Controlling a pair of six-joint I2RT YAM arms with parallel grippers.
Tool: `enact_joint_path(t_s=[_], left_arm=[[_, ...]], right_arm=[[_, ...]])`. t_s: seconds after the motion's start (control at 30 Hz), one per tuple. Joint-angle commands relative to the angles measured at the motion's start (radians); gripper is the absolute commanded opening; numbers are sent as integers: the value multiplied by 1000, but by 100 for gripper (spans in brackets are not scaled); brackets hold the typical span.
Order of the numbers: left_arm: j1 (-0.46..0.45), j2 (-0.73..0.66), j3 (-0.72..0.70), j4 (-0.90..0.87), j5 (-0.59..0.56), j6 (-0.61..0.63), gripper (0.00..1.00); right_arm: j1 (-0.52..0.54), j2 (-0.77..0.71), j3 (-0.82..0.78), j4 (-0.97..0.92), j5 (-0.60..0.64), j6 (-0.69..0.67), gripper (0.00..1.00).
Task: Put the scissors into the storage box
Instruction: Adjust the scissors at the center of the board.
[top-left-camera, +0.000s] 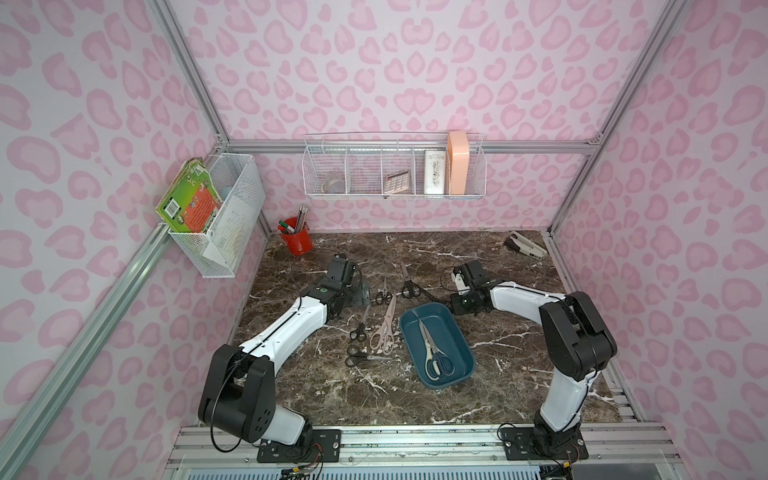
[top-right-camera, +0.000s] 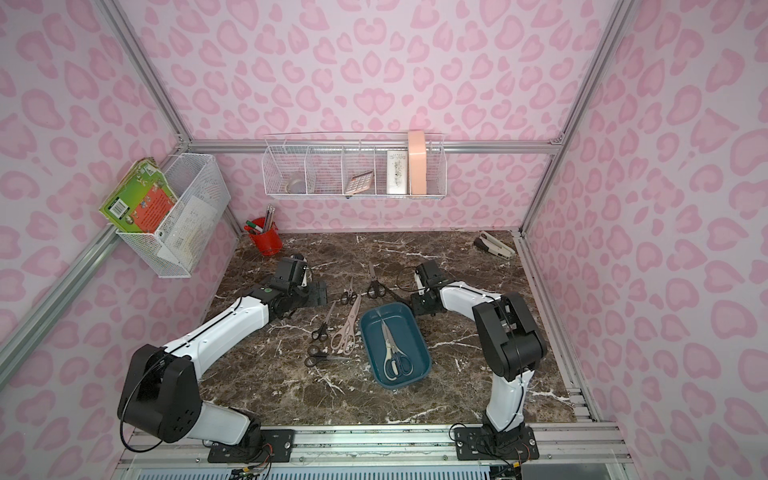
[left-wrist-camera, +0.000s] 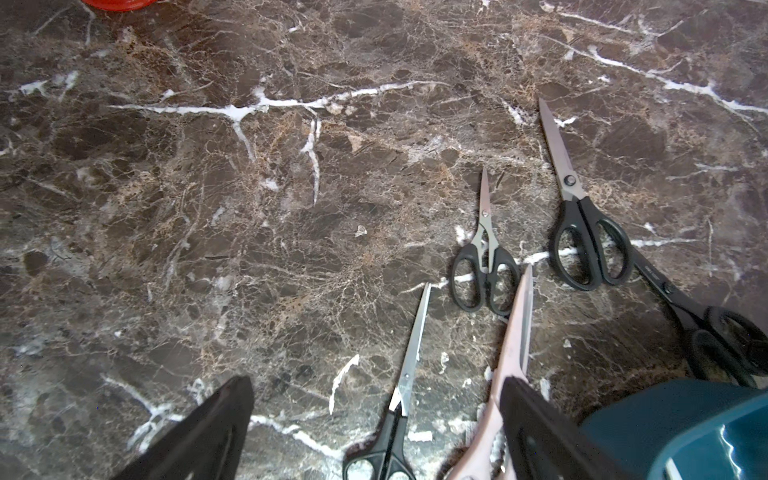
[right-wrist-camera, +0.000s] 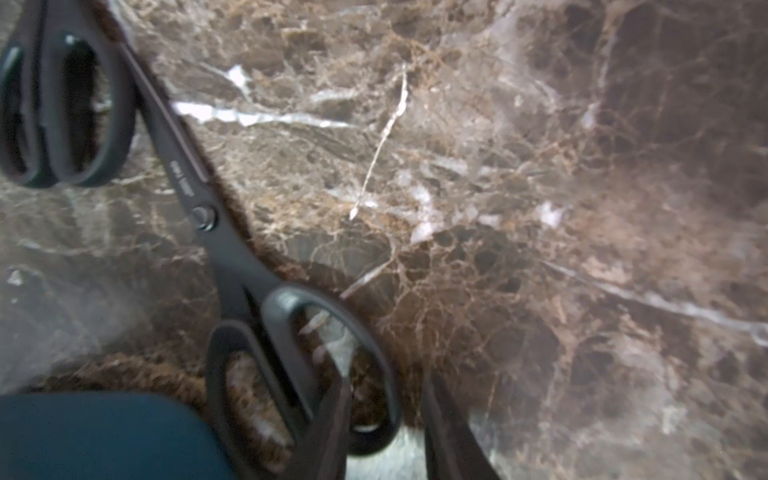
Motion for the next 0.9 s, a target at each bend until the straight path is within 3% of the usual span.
enact_joint_path(t_s=[0.0,0.37,0.73,0.87], left_arm=[[2,5,10,-24,-15,-7,98],[0,18,21,-10,-17,7,98],[1,27,41,-15,-10,16,98],[1,17,36,-18,-19,20,98]], right_arm=[[-1,32,33,14,11,-19,31],[-77,31,-16,-33,80,-28,23],[-164,10,4,-65,140,-96,23],[-163,-47,7,-62,47,-116,25]])
